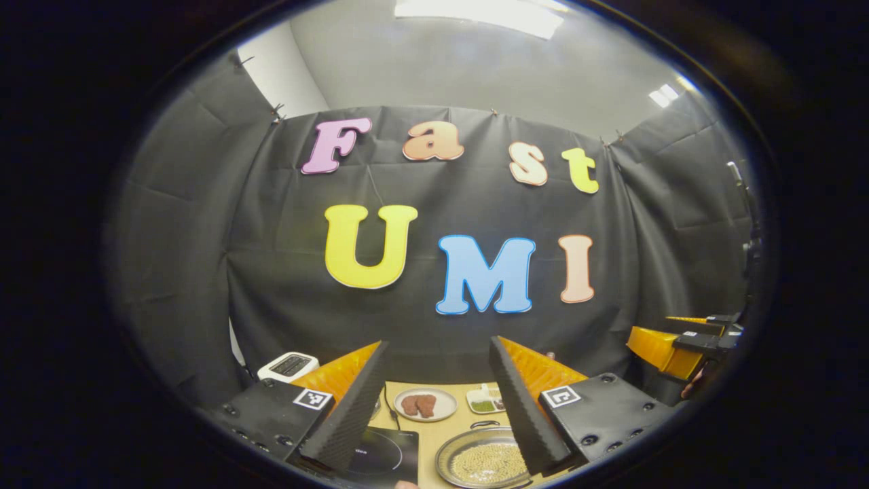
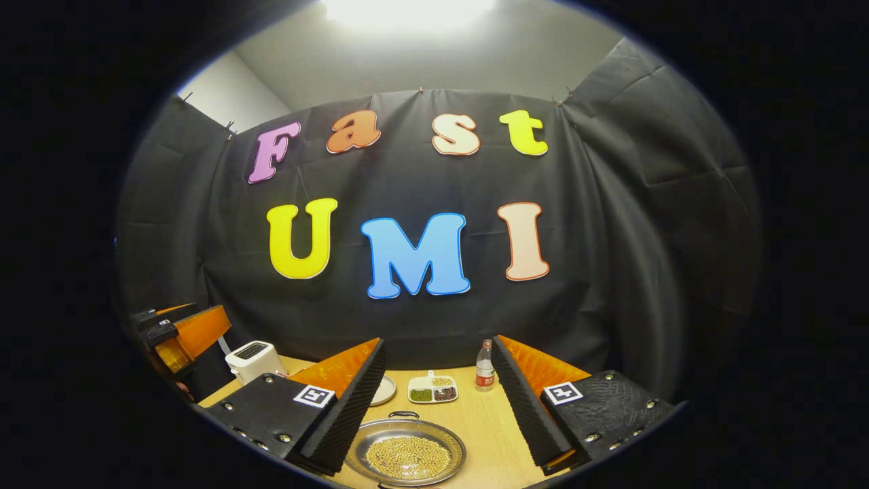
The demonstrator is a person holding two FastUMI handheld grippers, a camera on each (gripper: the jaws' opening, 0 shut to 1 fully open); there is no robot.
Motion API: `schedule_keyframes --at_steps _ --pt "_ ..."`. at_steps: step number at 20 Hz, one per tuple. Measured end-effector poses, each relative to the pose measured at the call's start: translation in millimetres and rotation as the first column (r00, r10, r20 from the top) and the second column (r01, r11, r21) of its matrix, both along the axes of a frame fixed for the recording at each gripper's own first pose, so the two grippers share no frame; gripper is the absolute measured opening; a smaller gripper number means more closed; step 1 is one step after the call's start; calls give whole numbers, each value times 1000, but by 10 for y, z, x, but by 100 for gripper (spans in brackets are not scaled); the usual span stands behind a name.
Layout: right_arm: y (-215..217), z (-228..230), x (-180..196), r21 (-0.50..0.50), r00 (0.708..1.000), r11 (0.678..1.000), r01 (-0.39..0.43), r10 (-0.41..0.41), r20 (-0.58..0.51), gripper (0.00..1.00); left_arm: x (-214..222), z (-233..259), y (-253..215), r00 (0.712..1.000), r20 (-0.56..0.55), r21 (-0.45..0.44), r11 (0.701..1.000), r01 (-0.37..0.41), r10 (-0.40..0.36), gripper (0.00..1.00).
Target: First push the handle of the pot to place it horizontally, then grasp the pot with both hands and set it on the induction cooktop.
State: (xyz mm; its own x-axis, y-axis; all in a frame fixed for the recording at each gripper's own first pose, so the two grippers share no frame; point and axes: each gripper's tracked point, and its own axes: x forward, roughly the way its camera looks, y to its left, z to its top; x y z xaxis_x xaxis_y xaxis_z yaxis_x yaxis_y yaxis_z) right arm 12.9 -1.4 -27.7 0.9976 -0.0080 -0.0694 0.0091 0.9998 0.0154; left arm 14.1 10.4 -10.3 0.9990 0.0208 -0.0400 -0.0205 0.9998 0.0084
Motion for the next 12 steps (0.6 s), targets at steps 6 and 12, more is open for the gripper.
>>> schedule_keyframes --at_steps 6,12 --pt "39 -356 7 10 995 1000 -2 3 -104 73 -22 -147 37 999 -32 -1 1000 0 0 96" --pt "261 -1243 -113 72 907 994 -84 107 -406 26 -79 -335 127 997 -74 11 1000 -18 18 96"
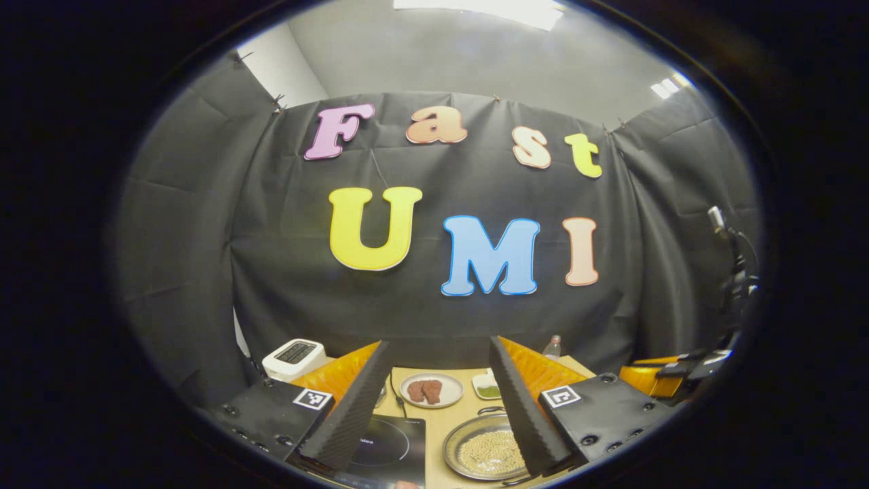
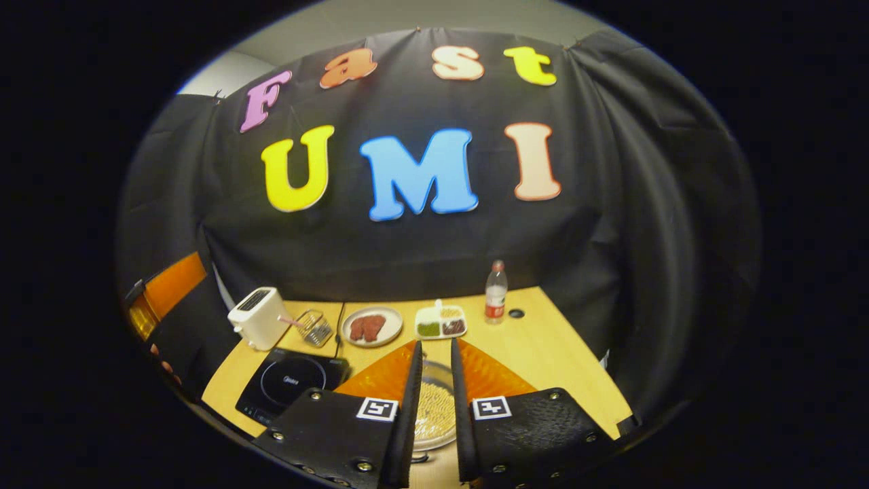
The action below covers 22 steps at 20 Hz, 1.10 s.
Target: First push the handle of the pot to place it horizontally, then grasp the pot with both hands and set it on the induction cooktop.
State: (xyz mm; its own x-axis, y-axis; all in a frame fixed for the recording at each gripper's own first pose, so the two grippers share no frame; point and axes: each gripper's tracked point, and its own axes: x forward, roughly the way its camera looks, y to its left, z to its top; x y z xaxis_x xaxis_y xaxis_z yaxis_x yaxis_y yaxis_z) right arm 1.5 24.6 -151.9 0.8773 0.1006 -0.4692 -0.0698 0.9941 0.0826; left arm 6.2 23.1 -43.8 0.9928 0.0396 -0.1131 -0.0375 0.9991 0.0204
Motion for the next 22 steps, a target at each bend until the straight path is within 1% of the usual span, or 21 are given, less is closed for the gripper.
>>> schedule_keyframes --at_steps 1,2,3,4,5,6,7,8,9,10,11,12,14,15,16,19,21,22 --pt "28 -150 -75 4 998 1000 -13 13 -65 21 -10 -52 1 1000 -8 1 1000 -2 2 99" --pt "24 -295 -95 14 993 1000 -22 23 -112 13 -22 -92 11 1000 -16 1 1000 -4 4 96" --pt "45 -429 -134 16 987 999 -29 32 -157 9 -40 -141 36 1000 -25 3 1000 -9 9 96" --pt "74 -528 -191 21 980 999 -40 43 -196 8 -48 -185 55 999 -36 5 1000 -14 14 94" --pt "76 -609 -245 14 972 999 -35 37 -232 8 -70 -253 71 999 -46 6 1000 -18 18 96" --pt "91 -690 -283 23 965 999 -42 46 -258 5 -86 -293 87 998 -55 8 1000 -23 23 99" --pt "88 -713 -326 29 957 998 -53 59 -285 2 -98 -341 105 998 -64 11 1000 -27 27 96" --pt "131 -837 -353 39 947 998 -58 67 -313 1 -104 -382 129 997 -73 14 999 -32 33 99" --pt "166 -908 -372 48 938 996 -70 83 -335 1 -124 -433 143 996 -83 14 999 -36 37 96" --pt "196 -1000 -396 55 927 995 -84 98 -362 1 -132 -472 153 995 -90 13 999 -40 41 99" --pt "241 -1087 -422 72 913 993 -94 115 -391 1 -144 -513 157 994 -98 13 999 -43 44 99" --pt "290 -1207 -445 91 895 990 -110 138 -425 1 -147 -540 162 994 -103 13 999 -46 47 96" --pt "412 -1382 -537 129 857 984 -123 171 -485 1 -159 -619 160 992 -115 10 999 -49 49 96" --pt "477 -1446 -567 152 840 981 -123 185 -511 1 -160 -660 161 991 -122 8 999 -50 50 99" --pt "529 -1539 -593 165 823 978 -126 196 -533 1 -163 -684 168 990 -129 9 999 -50 51 96" --pt "654 -1732 -646 187 782 972 -144 227 -581 1 -173 -775 179 987 -149 12 998 -57 58 96" --pt "750 -1837 -685 209 756 969 -134 236 -610 1 -185 -834 195 985 -161 12 998 -62 63 96" --pt "786 -1897 -701 212 746 968 -136 241 -620 1 -185 -858 207 984 -166 12 998 -66 67 94"
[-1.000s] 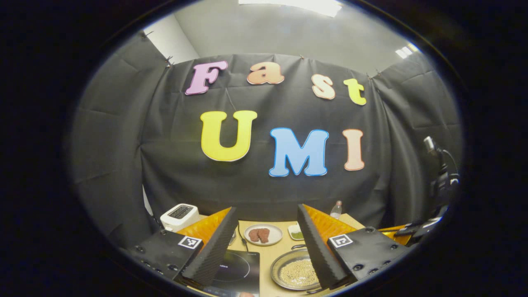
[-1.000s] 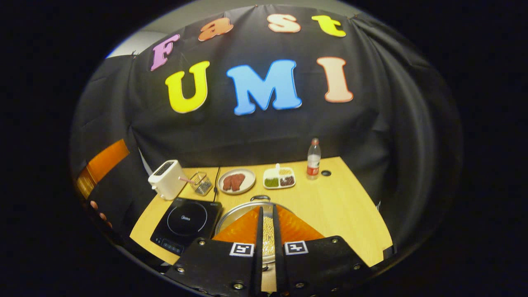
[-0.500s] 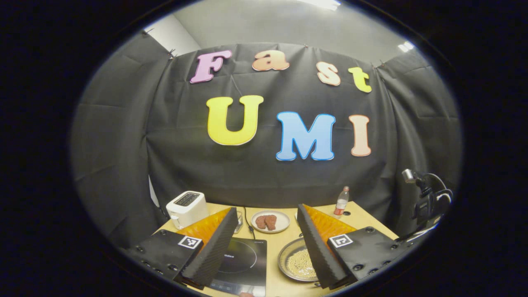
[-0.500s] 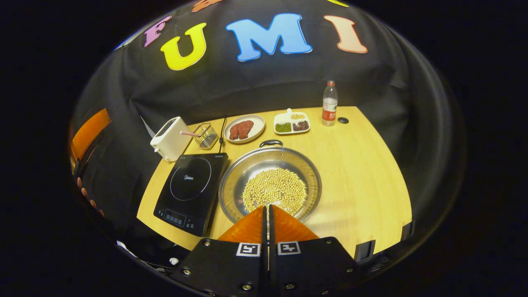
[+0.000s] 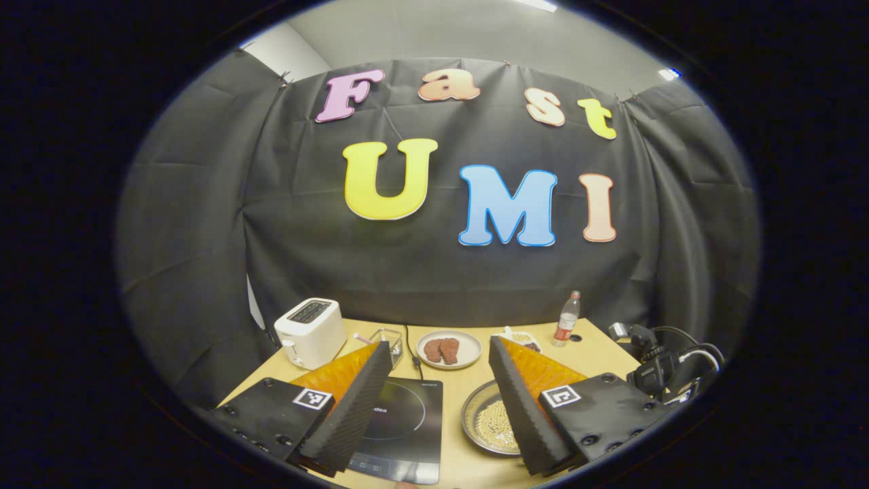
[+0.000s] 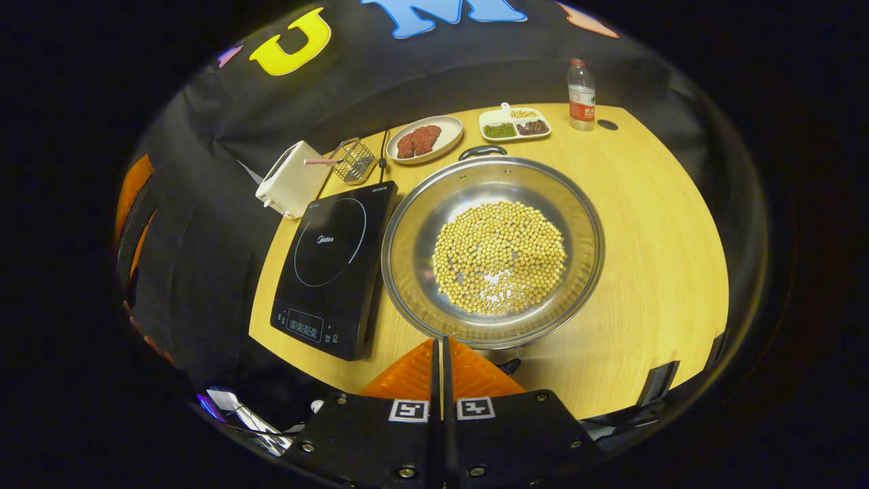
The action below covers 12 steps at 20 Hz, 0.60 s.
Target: First push the handle of the pot to place it horizontally, then grasp the pot with both hands and set it on the induction cooktop.
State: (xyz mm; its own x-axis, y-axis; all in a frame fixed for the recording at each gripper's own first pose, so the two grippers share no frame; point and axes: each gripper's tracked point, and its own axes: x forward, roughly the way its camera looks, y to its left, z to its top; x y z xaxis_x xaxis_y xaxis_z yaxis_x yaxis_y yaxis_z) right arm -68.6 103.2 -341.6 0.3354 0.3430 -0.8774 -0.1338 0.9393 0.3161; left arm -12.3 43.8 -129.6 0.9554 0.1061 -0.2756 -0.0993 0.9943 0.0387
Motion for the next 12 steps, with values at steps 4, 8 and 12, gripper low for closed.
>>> schedule_keyframes --at_steps 4,8,12 --pt "142 -150 -47 19 999 999 -25 26 -43 1 -16 -57 73 1000 -9 -14 1000 -27 27 94" --pt "292 -362 -86 29 996 999 -20 23 -88 1 -55 -113 128 999 -21 -20 999 -42 41 99" --pt "318 -555 -106 35 990 999 22 -17 -141 1 -93 -124 171 998 -26 -17 999 -50 49 96"
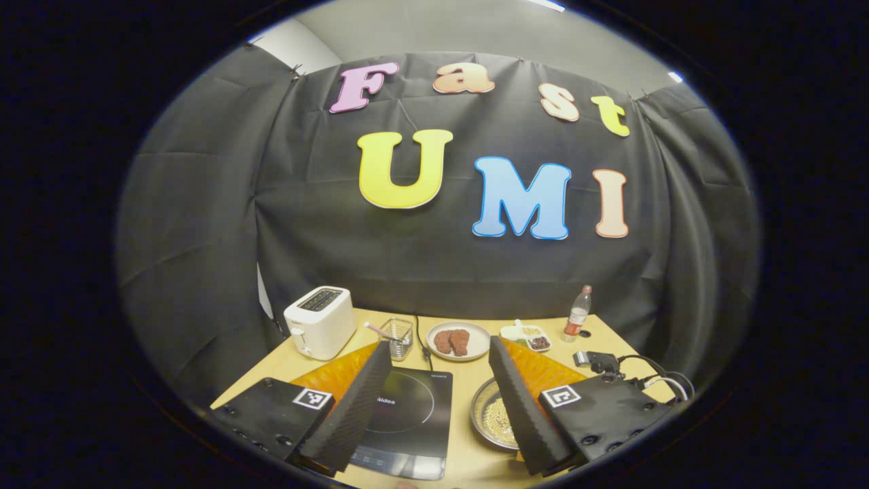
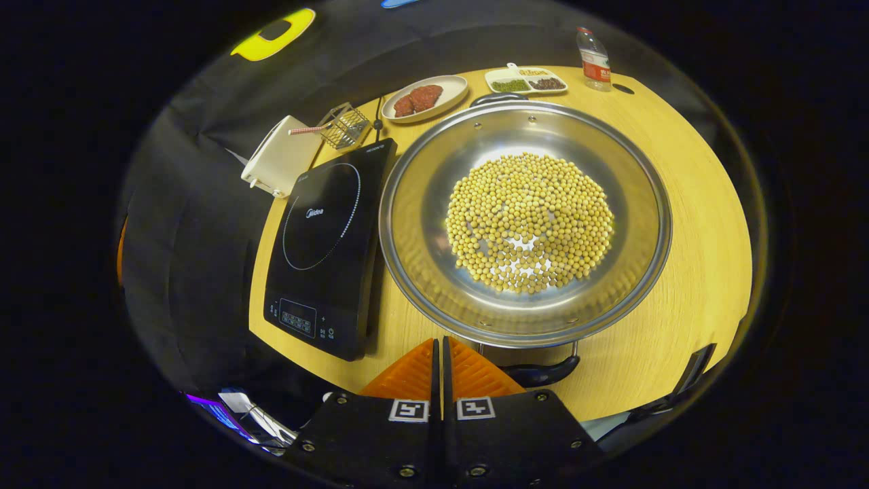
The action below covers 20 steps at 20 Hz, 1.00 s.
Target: First push the handle of the pot to place it horizontally, then grasp the pot with both hands and set it on the induction cooktop.
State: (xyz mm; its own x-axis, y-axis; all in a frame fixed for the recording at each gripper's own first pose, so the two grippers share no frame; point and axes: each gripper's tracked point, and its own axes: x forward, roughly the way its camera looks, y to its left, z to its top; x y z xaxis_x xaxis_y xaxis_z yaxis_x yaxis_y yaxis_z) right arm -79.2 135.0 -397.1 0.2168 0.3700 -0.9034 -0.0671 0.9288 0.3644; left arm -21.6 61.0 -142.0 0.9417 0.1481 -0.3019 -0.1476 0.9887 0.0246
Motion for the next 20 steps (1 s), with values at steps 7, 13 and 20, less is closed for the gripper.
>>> schedule_keyframes --at_steps 7,13,20 --pt "-113 -92 28 52 989 989 140 -136 -62 0 -57 5 62 1000 -1 -5 1000 -4 4 94" --pt "-272 -120 31 43 976 977 208 -205 -72 0 -9 -7 -41 999 4 -12 999 35 -35 94" --pt "-545 -169 -1 -7 957 959 282 -282 -65 0 102 -52 -146 994 -5 -29 994 108 -109 94"
